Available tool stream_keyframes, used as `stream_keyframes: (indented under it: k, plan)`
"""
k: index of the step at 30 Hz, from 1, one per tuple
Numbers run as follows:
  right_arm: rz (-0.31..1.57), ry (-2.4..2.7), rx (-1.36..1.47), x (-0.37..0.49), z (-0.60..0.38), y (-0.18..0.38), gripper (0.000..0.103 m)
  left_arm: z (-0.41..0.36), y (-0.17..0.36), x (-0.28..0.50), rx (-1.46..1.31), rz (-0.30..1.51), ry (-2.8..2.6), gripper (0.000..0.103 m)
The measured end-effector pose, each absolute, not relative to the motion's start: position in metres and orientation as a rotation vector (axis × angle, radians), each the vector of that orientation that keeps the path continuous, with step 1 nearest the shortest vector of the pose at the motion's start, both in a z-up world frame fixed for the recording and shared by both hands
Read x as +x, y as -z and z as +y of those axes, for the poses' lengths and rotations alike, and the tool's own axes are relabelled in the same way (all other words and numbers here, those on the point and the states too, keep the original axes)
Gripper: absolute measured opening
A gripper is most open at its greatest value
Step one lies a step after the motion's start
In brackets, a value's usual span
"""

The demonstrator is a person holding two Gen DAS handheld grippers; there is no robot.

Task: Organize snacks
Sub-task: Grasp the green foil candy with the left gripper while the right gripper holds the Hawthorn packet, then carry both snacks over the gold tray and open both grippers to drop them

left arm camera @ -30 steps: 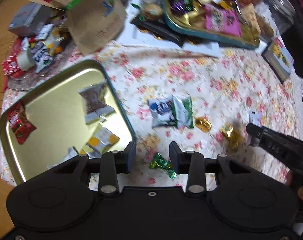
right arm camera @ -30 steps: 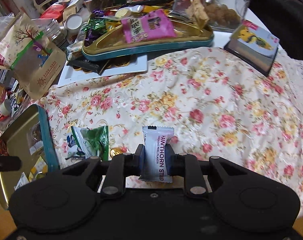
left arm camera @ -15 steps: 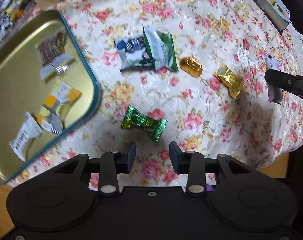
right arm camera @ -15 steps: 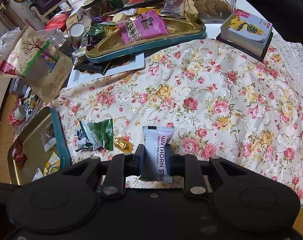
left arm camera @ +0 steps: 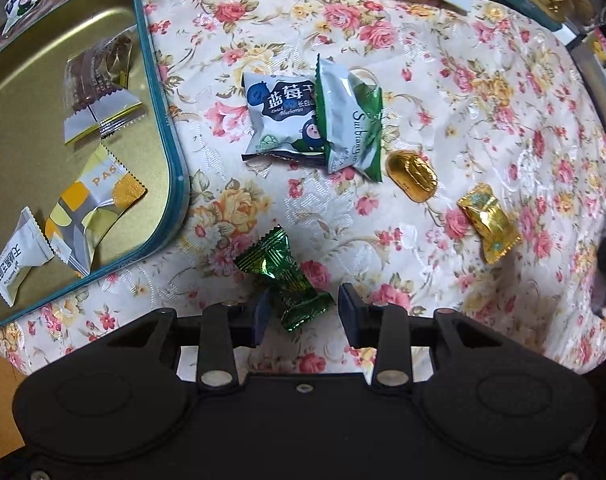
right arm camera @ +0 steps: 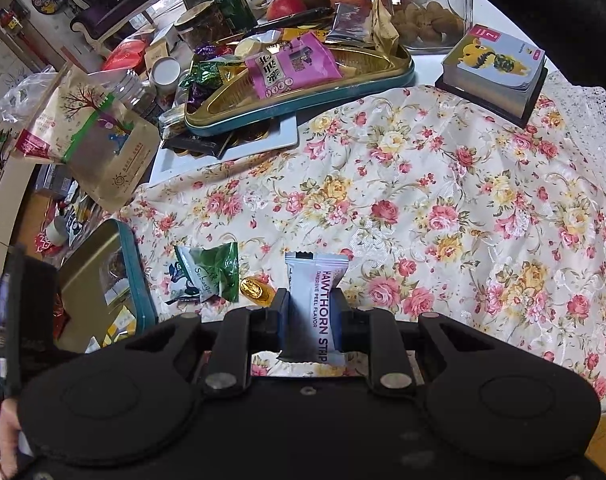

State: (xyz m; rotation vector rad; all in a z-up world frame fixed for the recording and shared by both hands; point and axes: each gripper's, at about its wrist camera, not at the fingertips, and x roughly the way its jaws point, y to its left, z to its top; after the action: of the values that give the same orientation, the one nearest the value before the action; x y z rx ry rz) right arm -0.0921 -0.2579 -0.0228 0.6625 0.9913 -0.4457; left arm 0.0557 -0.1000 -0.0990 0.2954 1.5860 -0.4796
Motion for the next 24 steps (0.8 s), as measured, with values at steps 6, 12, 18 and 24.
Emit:
stream_keyframes:
  k: [6, 12, 18, 24]
  plan:
    - [0.978, 0.443, 0.659, -0.096, -0.258, 0.019, 0.023, -0.112, 0.101, 0.05, 0.328, 1.555, 0.479, 0.048]
    - [0.969, 0.453, 0.659, -0.097, -0.259, 0.018, 0.023, -0.117, 0.099, 0.047, 0.355, 1.536, 0.495, 0.024]
    - [0.966, 0.482, 0.663, -0.095, -0.262, 0.019, 0.023, -0.125, 0.076, 0.044, 0.328, 1.499, 0.512, 0.024]
    - [0.977, 0.486, 0.654, -0.085, -0.255, 0.021, 0.023, -0.106, 0.042, 0.064, 0.292, 1.421, 0.473, 0.025]
